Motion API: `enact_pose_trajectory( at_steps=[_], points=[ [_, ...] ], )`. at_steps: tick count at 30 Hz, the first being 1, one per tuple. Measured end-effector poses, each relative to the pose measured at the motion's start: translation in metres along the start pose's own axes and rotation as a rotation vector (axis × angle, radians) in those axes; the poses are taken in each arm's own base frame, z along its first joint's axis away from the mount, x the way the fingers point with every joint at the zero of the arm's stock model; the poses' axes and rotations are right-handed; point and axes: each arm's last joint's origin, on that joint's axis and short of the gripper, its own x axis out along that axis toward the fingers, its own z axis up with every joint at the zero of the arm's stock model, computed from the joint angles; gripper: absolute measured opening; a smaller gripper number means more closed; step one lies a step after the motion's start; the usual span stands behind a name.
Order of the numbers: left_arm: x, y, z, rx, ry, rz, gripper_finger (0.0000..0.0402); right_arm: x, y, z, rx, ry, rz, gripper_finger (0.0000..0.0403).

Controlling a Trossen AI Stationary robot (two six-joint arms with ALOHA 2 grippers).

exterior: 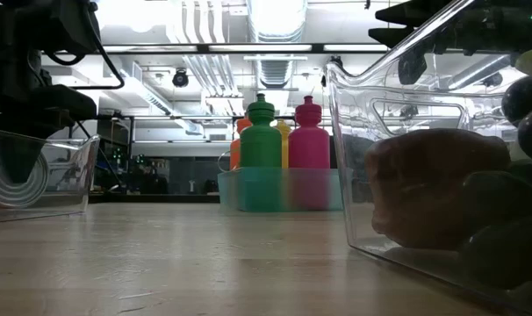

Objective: Pick & Place Food Item
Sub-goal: Put the red tuna can into the top transparent bin, then put the green tuna into the top transparent bin

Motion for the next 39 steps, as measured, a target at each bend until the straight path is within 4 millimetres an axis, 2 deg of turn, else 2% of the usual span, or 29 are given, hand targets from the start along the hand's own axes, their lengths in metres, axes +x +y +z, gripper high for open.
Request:
enact_pose_trajectory(
  at_steps=[7,10,13,17,21,26,33,36,39],
  points=[
    [0.0,0.0,0.0,0.0,0.0,-0.004,0.0286,0.0,0.0,0.0,0.0,0.0,0.0,0.0134],
    [0.0,-0.001,0.0,0.0,0.0,-0.007,0.0326,0.0,0.0,0.0,0.0,0.0,0.0,0.0134],
    [0.0,-0.001,0.0,0.0,0.0,-0.006,0.0349,0.0,0.0,0.0,0.0,0.0,0.0,0.0134],
    [-0.003,-0.002,0.0,0.0,0.0,-0.008,0.036,0.0,0.0,0.0,0.0,0.0,0.0,0.0134],
    [-0.018,-0.003,0.0,0.004,-0.008,-0.008,0.0361,0.0,0.0,0.0,0.0,0.0,0.0,0.0134],
    [-0.056,-0.007,0.0,0.049,-0.056,-0.049,0.0362,0.0,0.0,0.0,0.0,0.0,0.0,0.0134],
    [-0.12,-0.027,0.0,0.209,-0.208,-0.245,0.0362,0.0,0.0,0.0,0.0,0.0,0.0,0.0134],
    [-0.135,-0.038,0.0,0.316,-0.259,-0.282,0.0362,0.0,0.0,0.0,0.0,0.0,0.0,0.0134],
    [-0.14,-0.054,-0.004,0.403,-0.213,-0.298,0.0362,0.0,0.0,0.0,0.0,0.0,0.0,0.0134]
  ],
)
